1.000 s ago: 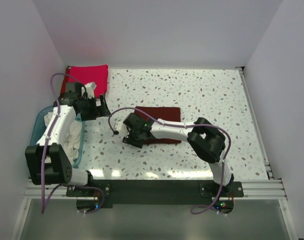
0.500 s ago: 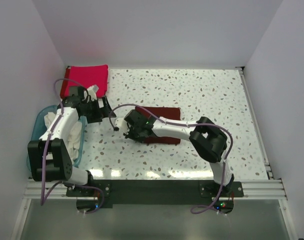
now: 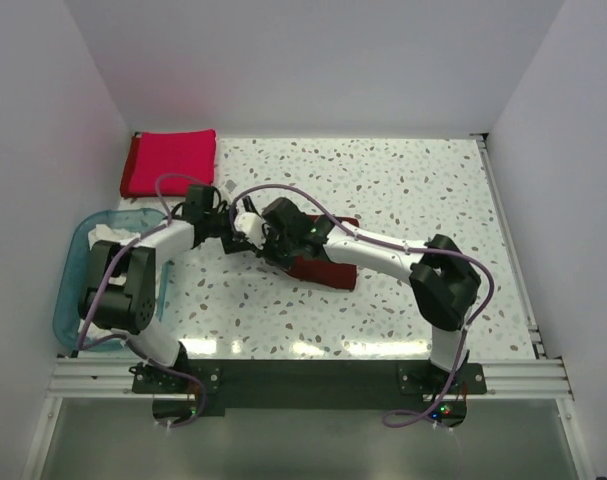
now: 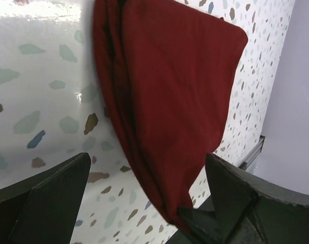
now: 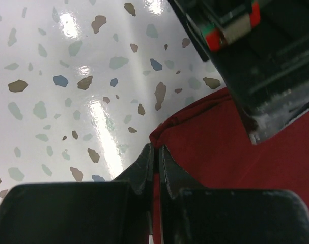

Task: Fold and stack the t-shirts
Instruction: Neatly place the folded tshirt to the corner

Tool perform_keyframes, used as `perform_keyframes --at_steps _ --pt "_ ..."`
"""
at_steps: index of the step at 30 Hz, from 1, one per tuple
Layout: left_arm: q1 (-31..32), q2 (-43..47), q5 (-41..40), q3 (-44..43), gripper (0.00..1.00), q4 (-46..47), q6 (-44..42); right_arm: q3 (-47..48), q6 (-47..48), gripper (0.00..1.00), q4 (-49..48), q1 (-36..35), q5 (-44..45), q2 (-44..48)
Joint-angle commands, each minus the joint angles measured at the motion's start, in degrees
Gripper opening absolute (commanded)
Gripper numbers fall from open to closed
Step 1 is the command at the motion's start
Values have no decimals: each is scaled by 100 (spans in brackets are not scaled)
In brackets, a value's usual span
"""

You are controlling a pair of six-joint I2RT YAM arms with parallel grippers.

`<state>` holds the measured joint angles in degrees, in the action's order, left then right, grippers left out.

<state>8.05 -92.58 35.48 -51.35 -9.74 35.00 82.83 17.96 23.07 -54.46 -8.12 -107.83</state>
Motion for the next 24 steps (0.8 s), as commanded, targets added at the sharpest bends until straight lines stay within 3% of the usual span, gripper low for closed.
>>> perform_keyframes --at_steps 1,9,13,22,24 --pt "170 -243 12 178 100 1210 1094 -56 -134 0 -259 23 -225 315" --pt "495 -814 -208 468 96 1914 2018 -65 -284 0 -452 58 -208 254" --pt "600 -964 -445 504 80 2028 2536 -30 -407 0 -672 76 -190 166" --pt "768 -1561 -420 117 55 2222 2608 216 -653 0 -725 76 -348 8" --pt "794 -1623 -376 108 54 2309 2686 155 -662 0 -716 84 -392 43"
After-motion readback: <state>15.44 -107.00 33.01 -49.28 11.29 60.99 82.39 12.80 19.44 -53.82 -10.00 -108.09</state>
